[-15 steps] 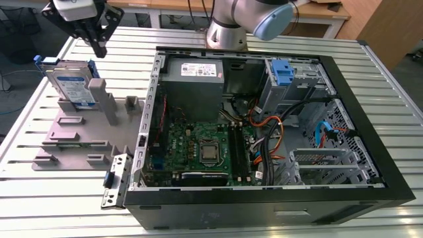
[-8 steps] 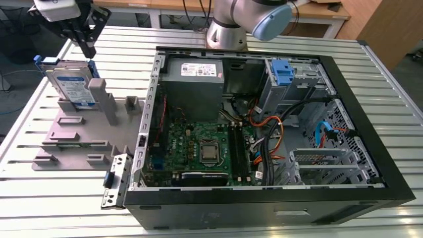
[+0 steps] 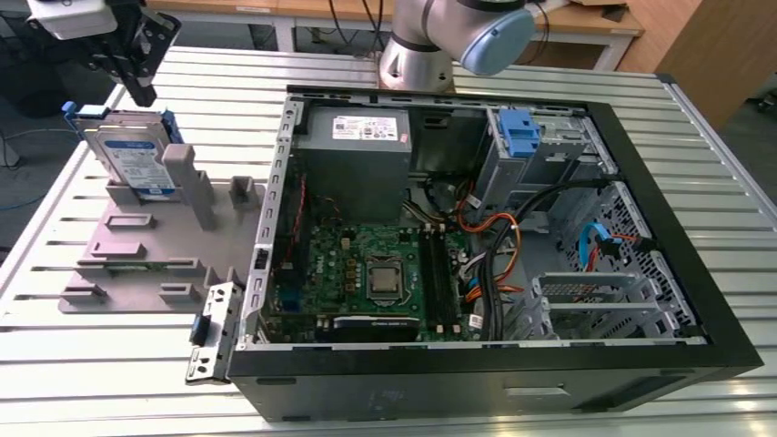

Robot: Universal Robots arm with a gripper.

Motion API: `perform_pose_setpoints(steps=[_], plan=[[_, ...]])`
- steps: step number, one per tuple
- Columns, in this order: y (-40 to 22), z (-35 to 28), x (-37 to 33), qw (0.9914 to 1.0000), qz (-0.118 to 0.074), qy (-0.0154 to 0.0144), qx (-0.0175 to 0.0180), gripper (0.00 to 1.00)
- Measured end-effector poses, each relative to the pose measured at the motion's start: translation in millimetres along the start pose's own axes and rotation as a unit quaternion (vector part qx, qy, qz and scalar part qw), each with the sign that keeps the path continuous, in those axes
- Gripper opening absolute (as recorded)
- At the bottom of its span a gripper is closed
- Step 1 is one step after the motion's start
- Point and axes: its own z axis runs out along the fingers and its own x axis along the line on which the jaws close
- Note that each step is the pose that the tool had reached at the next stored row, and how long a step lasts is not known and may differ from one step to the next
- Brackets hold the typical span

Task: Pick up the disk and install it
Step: 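Reach for the disk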

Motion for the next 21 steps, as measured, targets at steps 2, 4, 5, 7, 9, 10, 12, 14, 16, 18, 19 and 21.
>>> perform_pose_setpoints(steps=[2, 4, 5, 7, 9, 10, 12, 14, 16, 18, 19, 21], plan=[[0.2, 0.6, 5.5, 1.00000, 0.001, -0.0001, 0.0000, 0.11], [0.5, 1.3, 11.2, 1.00000, 0.002, 0.0000, 0.0001, 0.11], [0.8, 1.7, 13.6, 1.00000, 0.002, -0.0001, 0.0000, 0.11], [2.0, 2.8, 16.6, 1.00000, 0.003, -0.0002, 0.0000, 0.11], [3.4, 3.7, 18.7, 1.00000, 0.003, -0.0001, 0.0000, 0.11], [3.9, 4.0, 19.5, 1.00000, 0.003, 0.0000, 0.0000, 0.11], [4.0, 4.2, 19.8, 1.00000, 0.003, 0.0000, 0.0000, 0.11], [4.0, 4.4, 19.8, 1.00000, 0.003, -0.0001, 0.0000, 0.11], [4.0, 4.4, 19.9, 1.00000, 0.003, -0.0001, 0.0000, 0.11], [4.1, 4.7, 19.9, 0.99999, 0.003, 0.0010, 0.0000, 0.11], [4.1, 4.8, 19.9, 0.99998, 0.003, 0.0053, 0.0005, 0.11], [4.0, 5.1, 19.8, 0.99988, 0.004, 0.0150, 0.0017, 0.11]])
